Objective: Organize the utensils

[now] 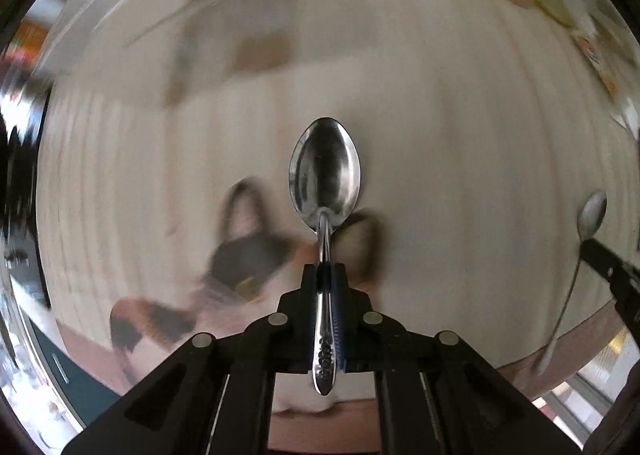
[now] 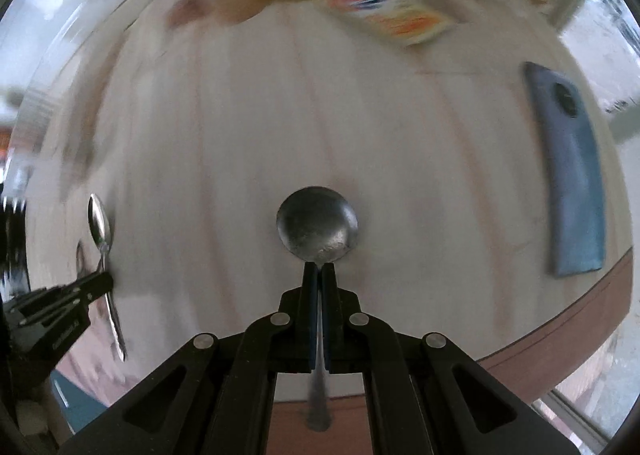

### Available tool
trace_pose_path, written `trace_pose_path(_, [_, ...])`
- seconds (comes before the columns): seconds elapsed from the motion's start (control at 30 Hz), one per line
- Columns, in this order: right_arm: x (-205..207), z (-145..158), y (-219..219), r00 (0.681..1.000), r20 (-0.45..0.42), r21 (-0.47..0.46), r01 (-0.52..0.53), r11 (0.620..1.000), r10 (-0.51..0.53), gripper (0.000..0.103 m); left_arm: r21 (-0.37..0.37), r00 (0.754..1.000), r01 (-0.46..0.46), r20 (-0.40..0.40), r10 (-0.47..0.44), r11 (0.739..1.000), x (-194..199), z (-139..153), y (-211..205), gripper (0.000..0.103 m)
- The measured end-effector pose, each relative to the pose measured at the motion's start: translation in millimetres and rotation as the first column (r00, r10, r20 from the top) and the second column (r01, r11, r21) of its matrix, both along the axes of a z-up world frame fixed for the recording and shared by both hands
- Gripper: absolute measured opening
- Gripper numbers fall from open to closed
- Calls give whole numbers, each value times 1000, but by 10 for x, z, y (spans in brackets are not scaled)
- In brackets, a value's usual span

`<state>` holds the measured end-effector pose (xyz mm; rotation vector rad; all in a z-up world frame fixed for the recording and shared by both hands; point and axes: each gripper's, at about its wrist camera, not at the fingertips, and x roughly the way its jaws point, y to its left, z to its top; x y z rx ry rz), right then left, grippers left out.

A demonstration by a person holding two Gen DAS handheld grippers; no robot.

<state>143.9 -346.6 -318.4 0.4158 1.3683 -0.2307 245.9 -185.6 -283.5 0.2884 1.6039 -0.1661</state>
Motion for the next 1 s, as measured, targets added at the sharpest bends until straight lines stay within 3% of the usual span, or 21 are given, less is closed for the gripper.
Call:
trace_pose_path(0.17, [105,-38,617,993,-16,48,-115,992,116,1,-25,994,-104,-12,104,994,2,12,464,5])
trace_pose_path(0.3, [240,-20,968,981,-43,-16,-191,981,190,2,-85,989,-147,-26,145,986,-4,26,584,5])
trace_pose_path(0.43, [223,-69,792,992,-91,109,-80,991,90,4,-131,987,-162,-39,158,978,63,29,1073,5])
trace_pose_path(0.57, [11,-57,534,992,-108,200,83,976,-62,25,-159,987,-160,-50,153,974,62,34,1301,5])
trace_pose_path(0.8, [-43,-31,414,979,-55,173,202,964,-196,30,-181,988,-151,-62,142,972,83,79,1464,5])
trace_pose_path(0.9, [318,13,471,988,-25,119,154,981,-152,36,-180,989,-143,-61,134,973,111,85,1395,5])
trace_pose_path(1.0, [521,54,710,1000,-4,25,29,999,-29,43,-179,990,-133,-59,124,975,110,82,1416,5])
